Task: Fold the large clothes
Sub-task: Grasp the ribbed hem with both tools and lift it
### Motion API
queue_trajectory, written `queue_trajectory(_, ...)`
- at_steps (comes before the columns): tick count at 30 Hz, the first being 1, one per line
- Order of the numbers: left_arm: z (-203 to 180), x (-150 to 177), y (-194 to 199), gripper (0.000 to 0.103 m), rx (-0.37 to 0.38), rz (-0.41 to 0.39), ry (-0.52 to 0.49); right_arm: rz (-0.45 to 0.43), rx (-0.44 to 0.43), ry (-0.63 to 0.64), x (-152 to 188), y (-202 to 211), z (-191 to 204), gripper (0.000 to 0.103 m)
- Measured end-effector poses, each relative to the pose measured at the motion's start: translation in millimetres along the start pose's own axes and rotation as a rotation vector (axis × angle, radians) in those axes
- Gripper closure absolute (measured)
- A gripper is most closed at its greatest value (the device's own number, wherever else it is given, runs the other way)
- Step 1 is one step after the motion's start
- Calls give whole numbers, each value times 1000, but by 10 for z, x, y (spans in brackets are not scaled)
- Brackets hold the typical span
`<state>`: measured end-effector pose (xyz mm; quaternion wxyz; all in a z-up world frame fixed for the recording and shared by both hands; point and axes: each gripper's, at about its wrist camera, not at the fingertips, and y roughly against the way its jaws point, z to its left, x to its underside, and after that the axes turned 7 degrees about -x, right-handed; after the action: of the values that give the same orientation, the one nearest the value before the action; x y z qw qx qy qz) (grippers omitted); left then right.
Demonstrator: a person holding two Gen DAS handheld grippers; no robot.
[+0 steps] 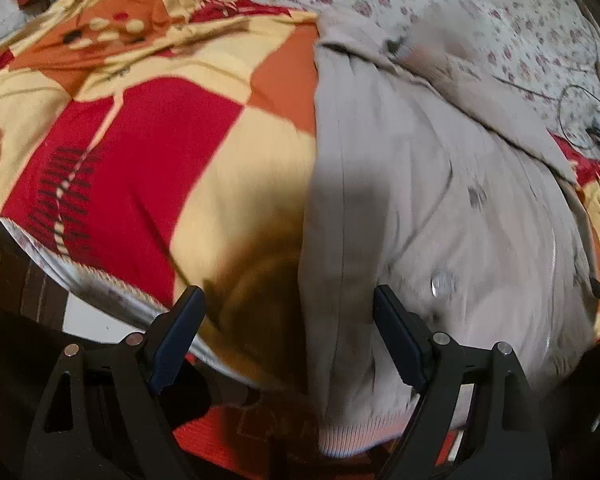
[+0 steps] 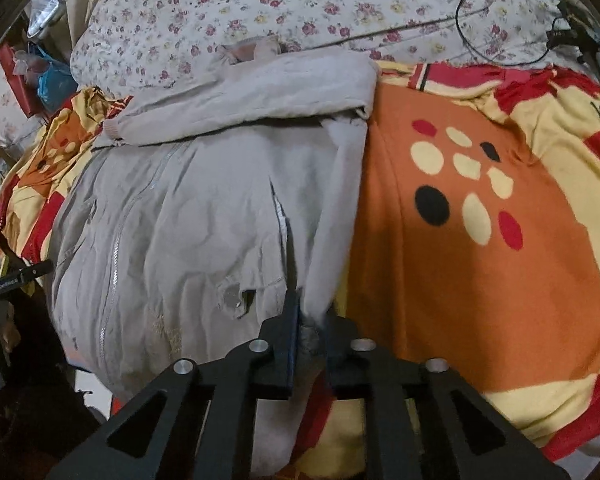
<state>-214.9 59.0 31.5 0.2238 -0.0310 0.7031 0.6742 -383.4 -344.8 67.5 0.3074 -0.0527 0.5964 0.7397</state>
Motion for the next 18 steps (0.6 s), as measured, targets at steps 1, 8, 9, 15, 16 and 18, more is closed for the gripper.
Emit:
queue_trajectory(1, 10, 17, -6, 18, 21, 18, -6, 12, -21, -21, 15, 13, -16, 76)
queue_trajectory(8, -12, 251, -203, 18, 100, 139, -3, 198, -160, -66, 289, -56, -28, 38)
queue_trajectory(9, -34, 305, -247, 18, 111, 151, -1, 212, -173, -64, 328, -78, -17, 38)
queue_trajectory(15, -161, 387, -331, 18, 127, 182, -30, 299, -258, -70, 552, -283, 87, 37)
queue_trajectory(16, -174, 394, -331, 18, 126, 181, -35, 319, -273, -68, 580, -306, 110, 37)
queue_trajectory(18, -214, 415, -345, 18, 126, 183, -44, 347, -302, -75, 619, -353, 136, 37)
